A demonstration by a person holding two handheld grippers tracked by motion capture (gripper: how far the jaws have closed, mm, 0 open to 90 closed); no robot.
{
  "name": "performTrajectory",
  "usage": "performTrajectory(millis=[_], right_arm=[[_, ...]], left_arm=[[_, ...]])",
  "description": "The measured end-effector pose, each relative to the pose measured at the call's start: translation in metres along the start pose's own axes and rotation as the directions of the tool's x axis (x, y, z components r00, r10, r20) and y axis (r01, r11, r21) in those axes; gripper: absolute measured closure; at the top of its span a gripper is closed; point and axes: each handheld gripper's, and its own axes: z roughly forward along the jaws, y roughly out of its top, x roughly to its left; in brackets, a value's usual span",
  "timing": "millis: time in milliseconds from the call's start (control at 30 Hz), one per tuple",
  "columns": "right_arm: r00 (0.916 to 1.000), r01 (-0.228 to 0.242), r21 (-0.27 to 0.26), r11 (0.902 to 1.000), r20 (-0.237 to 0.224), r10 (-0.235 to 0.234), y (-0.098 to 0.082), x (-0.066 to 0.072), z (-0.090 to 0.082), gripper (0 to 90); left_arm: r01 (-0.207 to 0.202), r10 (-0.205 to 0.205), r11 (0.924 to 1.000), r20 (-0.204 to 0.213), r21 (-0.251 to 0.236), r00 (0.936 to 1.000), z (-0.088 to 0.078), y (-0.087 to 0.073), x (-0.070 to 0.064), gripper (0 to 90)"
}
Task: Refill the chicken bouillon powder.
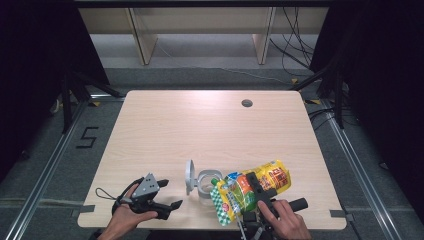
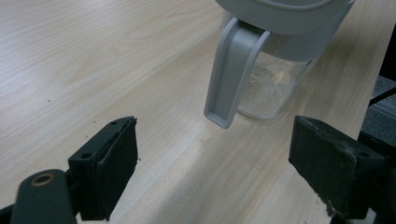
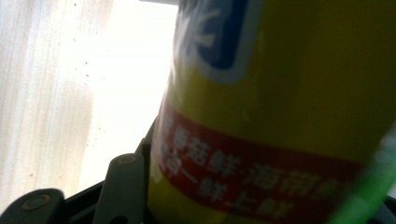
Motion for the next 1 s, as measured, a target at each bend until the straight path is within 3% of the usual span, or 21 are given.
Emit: performTrajectory(millis=[67, 100, 167, 200, 233, 267, 300, 333, 367, 433, 467, 500, 600, 667, 700, 733, 800, 833, 867, 933, 1000], right_arm=[[0.9994, 0.030, -0.007, 0.9995, 0.018, -0.030, 0.001, 0.000, 0.001, 51.4], [0.9951, 0.096, -0.012, 0.9953, 0.026, -0.095, 0.002, -0.002, 0.002, 51.8], [0.9874, 0.156, 0.019, 0.9875, 0.021, -0.157, 0.003, -0.004, 0.001, 52.0], [0.9874, 0.156, 0.019, 0.9875, 0.021, -0.157, 0.003, -0.004, 0.001, 52.0], [0.9658, 0.259, 0.011, 0.9658, 0.013, -0.259, 0.005, -0.010, 0.001, 52.9], [0.9658, 0.259, 0.011, 0.9658, 0.013, -0.259, 0.005, -0.010, 0.001, 52.9], [0.9747, 0.220, 0.013, 0.9753, 0.035, -0.221, 0.004, -0.009, 0.000, 53.2], [0.9747, 0.220, 0.013, 0.9753, 0.035, -0.221, 0.004, -0.009, 0.000, 53.2], [0.9661, 0.254, 0.008, 0.9671, 0.043, -0.255, 0.005, -0.011, 0.000, 53.2], [0.9723, 0.230, 0.016, 0.9731, 0.040, -0.230, 0.002, -0.010, 0.000, 53.2], [0.9676, 0.248, 0.021, 0.9684, 0.042, -0.249, 0.003, -0.012, -0.001, 53.2], [0.9531, 0.298, 0.016, 0.9545, 0.052, -0.298, 0.005, -0.017, -0.001, 53.2], [0.9396, 0.338, 0.014, 0.9410, 0.051, -0.338, 0.004, -0.018, -0.001, 53.3], [0.9382, 0.342, 0.016, 0.9394, 0.047, -0.343, 0.004, -0.018, 0.000, 53.2], [0.9300, 0.365, 0.007, 0.9308, 0.041, -0.365, 0.004, -0.018, 0.002, 53.3], [0.9332, 0.357, 0.003, 0.9340, 0.039, -0.357, 0.004, -0.017, 0.002, 53.5], [0.9202, 0.390, -0.005, 0.9209, 0.041, -0.389, 0.004, -0.020, 0.003, 54.7], [0.9175, 0.397, -0.010, 0.9179, 0.037, -0.396, 0.004, -0.021, 0.004, 55.3], [0.9148, 0.403, -0.011, 0.9152, 0.036, -0.402, 0.004, -0.021, 0.004, 55.6], [0.9085, 0.417, -0.009, 0.9090, 0.037, -0.416, 0.003, -0.022, 0.005, 56.1], [0.9154, 0.402, -0.010, 0.9158, 0.033, -0.401, 0.002, -0.021, 0.005, 56.5]], left_arm=[[-0.002, 0.002, 1.0000, 0.000, 0.009, 1.0000, -0.001, 0.001, 0.000, 15.0], [0.001, -0.001, 1.0000, 0.001, 0.003, 1.0000, -0.001, 0.001, 0.000, 15.0], [0.012, -0.012, 0.9999, 0.006, -0.005, 0.9999, -0.001, 0.000, -0.001, 15.0], [-0.001, 0.001, 1.0000, 0.003, 0.007, 1.0000, -0.001, 0.000, 0.000, 15.0], [-0.030, 0.030, 0.9995, -0.002, 0.008, 0.9996, -0.002, 0.001, 0.002, 15.0], [-0.030, 0.030, 0.9995, -0.002, 0.008, 0.9996, -0.002, 0.001, 0.002, 15.0], [-0.027, 0.027, 0.9996, 0.000, 0.001, 0.9996, -0.001, 0.001, 0.002, 15.0], [-0.027, 0.027, 0.9996, 0.000, 0.001, 0.9996, -0.001, 0.001, 0.002, 15.0], [-0.035, 0.035, 0.9993, -0.004, 0.014, 0.9994, -0.002, 0.001, 0.003, 15.0], [-0.040, 0.040, 0.9991, -0.005, 0.012, 0.9992, -0.002, 0.001, 0.003, 15.0], [-0.042, 0.042, 0.9991, -0.005, 0.011, 0.9991, -0.002, 0.001, 0.003, 15.0], [-0.031, 0.031, 0.9995, -0.005, 0.002, 0.9995, -0.001, 0.000, 0.002, 15.1], [-0.026, 0.026, 0.9997, 0.000, 0.003, 0.9997, -0.001, 0.000, 0.002, 15.0], [-0.024, 0.024, 0.9997, -0.005, -0.005, 0.9997, -0.001, 0.000, 0.002, 15.0], [-0.023, 0.023, 0.9997, -0.004, 0.006, 0.9997, -0.002, 0.001, 0.002, 15.0], [-0.023, 0.023, 0.9997, -0.003, 0.003, 0.9997, -0.002, 0.001, 0.002, 15.1], [0.003, -0.003, 1.0000, -0.001, -0.006, 1.0000, -0.002, 0.001, 0.000, 15.0], [-0.025, 0.025, 0.9997, -0.004, 0.001, 0.9997, -0.002, 0.001, 0.002, 15.0], [0.001, -0.001, 1.0000, -0.009, -0.001, 1.0000, -0.002, 0.001, 0.000, 15.0], [-0.006, 0.006, 0.9999, -0.003, -0.011, 1.0000, -0.002, 0.001, 0.001, 15.0], [0.002, -0.002, 1.0000, -0.009, -0.002, 1.0000, -0.002, 0.001, 0.000, 15.0]])
